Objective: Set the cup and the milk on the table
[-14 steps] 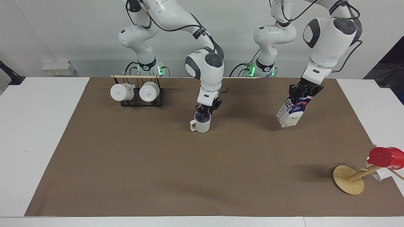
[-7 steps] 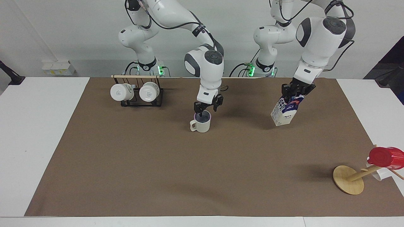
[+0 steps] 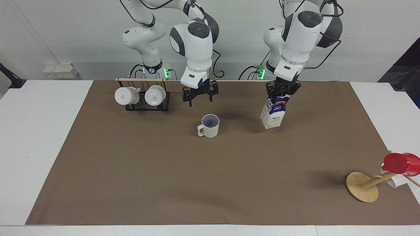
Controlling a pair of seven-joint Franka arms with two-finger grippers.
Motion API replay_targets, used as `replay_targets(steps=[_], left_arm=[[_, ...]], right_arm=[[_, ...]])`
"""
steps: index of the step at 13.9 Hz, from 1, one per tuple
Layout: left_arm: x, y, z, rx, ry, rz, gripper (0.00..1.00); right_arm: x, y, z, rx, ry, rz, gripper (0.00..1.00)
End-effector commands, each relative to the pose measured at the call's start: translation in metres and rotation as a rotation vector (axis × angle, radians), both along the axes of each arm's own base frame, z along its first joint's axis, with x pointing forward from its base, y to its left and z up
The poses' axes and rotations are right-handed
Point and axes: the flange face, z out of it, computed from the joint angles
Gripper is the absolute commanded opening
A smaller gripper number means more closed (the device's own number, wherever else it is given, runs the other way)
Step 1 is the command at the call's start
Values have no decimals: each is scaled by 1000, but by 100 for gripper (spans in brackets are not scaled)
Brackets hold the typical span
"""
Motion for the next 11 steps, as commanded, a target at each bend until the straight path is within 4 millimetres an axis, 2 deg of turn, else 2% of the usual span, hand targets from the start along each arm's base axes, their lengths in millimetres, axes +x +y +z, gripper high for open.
replay_targets(steps=[1,3,5,7,9,11], left_arm=[[-16,-45,-2,-31,-6,49,43],[-24,-83,-20,-63,-9,69,43],[-21,-89,-27,-79,-18,77,43],[-20,-94,-35,-76,-17,55,43],[-18,-95,-47,-75,-16,52,43],[-24,-96,-62,-70,-11,44,43]], right_arm=[[7,-42,22,28,-5,-53,100],[12,-83,50,46,-31,-117,100],[13,-125,71,51,-35,-163,100],[9,-159,81,39,-2,-190,100],[10,-195,84,30,24,-245,100],[10,-228,83,20,59,-260,100]])
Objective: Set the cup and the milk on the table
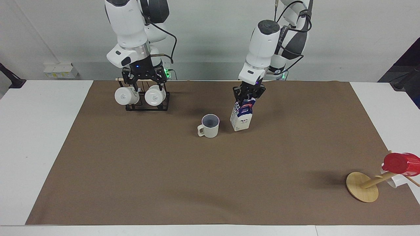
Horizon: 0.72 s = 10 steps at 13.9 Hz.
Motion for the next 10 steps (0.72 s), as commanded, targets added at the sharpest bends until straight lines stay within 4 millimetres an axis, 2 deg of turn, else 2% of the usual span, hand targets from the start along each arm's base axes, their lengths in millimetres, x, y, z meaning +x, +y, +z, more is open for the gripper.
replay_targets(steps=[1,4,9,10], left_arm=[[-9,-1,-18,10,-10,-13,43],[-18,-8,-37,21,-31,-47,43],[-19,-10,-40,18,-35,-50,43],[-21,-15,-39,14,-42,-61,43]], right_arm=[[-3,-40,-5,11,48,-16,100],[-1,-90,-8,13,58,-43,100],[-3,-160,-10,16,45,-86,100],[-1,-165,-8,15,38,-100,100]])
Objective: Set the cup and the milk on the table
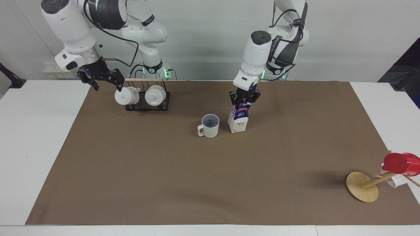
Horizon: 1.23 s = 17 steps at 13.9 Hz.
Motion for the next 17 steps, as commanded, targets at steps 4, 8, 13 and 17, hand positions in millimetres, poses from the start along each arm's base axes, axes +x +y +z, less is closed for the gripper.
replay_targets(steps=[4,8,13,17], left_arm=[[-5,-5,-2,2,-30,-21,72],[-6,-6,0,5,-26,-22,100],[5,2,57,43,31,8,100],[24,38,106,3,138,100,100]], right_arm=[[17,4,15,-13,-47,-26,100],[19,5,42,-15,-102,-45,100],[5,4,101,-22,-105,-46,100],[-11,5,116,-43,-84,-39,100]])
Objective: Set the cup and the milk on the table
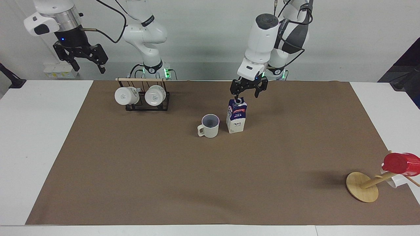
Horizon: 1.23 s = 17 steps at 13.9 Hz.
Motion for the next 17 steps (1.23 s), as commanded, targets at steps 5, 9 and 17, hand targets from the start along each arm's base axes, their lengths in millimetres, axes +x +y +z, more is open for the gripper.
replay_targets(steps=[5,9,17], left_arm=[[31,96,44,-6,50,-40,100],[47,174,86,82,12,-174,100],[50,225,117,84,10,-165,100]], right_arm=[[-10,13,-11,-16,29,11,100],[-11,10,-8,-1,41,12,100],[-14,28,-7,-4,44,27,100]])
